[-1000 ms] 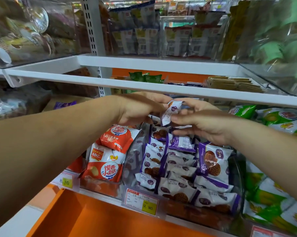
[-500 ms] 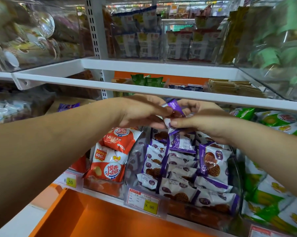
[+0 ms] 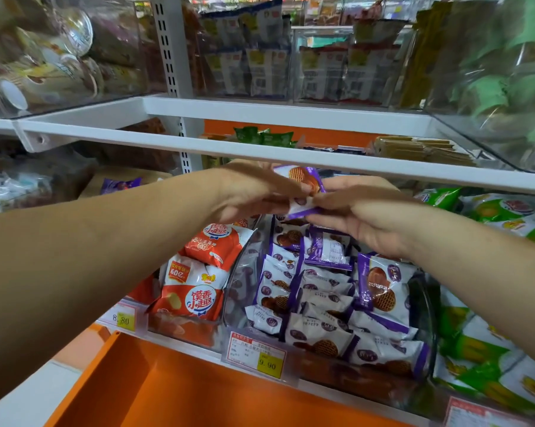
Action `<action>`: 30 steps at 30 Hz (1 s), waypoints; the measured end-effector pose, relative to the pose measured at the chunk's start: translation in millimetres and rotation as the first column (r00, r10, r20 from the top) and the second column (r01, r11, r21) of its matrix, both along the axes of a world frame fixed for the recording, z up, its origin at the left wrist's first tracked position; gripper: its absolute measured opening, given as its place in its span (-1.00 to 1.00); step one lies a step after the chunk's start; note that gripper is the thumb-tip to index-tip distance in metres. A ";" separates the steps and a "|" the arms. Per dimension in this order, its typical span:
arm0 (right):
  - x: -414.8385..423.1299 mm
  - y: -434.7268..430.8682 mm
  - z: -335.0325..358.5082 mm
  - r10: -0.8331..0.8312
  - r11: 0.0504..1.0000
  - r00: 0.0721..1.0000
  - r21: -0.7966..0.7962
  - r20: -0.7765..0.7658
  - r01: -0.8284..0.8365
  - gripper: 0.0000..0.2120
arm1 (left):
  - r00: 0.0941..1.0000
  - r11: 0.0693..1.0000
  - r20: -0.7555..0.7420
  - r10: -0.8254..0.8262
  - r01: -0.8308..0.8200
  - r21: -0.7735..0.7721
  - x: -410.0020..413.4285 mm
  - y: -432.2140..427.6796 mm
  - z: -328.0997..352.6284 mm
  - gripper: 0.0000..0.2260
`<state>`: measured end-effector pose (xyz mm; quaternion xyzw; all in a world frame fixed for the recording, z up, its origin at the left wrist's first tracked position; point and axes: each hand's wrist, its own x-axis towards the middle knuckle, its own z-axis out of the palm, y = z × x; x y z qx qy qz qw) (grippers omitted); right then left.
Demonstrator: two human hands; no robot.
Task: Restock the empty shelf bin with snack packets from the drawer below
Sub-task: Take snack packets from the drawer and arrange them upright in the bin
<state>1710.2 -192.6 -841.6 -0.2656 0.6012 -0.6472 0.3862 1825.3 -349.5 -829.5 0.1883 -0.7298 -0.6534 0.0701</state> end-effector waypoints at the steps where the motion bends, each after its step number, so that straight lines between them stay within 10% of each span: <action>1: 0.2 -1.5 -0.3 -0.028 1.000 0.999 0.003 -0.026 0.028 -0.81 | 1.000 1.000 -0.006 0.014 -0.014 -0.009 -2.6 0.2 -0.3 -0.68; 6: -20.4 10.2 -0.8 0.048 0.928 0.724 0.299 -0.688 0.223 -0.84 | 0.986 0.816 0.167 0.002 0.095 -0.571 -3.3 -5.8 4.8 -0.62; 10: -30.0 21.2 -0.8 0.197 0.918 0.602 0.361 -0.774 0.163 -0.91 | 0.937 0.414 0.347 -0.033 0.329 -0.849 -17.3 -8.7 -2.6 -0.51; 14: -32.1 24.6 -2.2 0.255 0.908 0.560 0.395 -0.788 0.142 -0.86 | 0.919 0.261 0.394 0.002 0.380 -0.888 -40.9 -9.5 -15.7 -0.60; 21: -29.3 -3.2 -7.9 0.535 0.740 0.396 0.640 -0.746 0.207 -0.40 | 0.894 0.158 0.448 0.014 0.440 -0.884 -55.0 -12.4 -47.8 -0.63; 30: -27.3 -5.1 -2.3 0.577 0.696 0.477 0.705 -0.663 0.138 -0.53 | 0.900 0.149 0.432 0.049 0.421 -0.895 -55.5 -14.0 -37.5 -0.69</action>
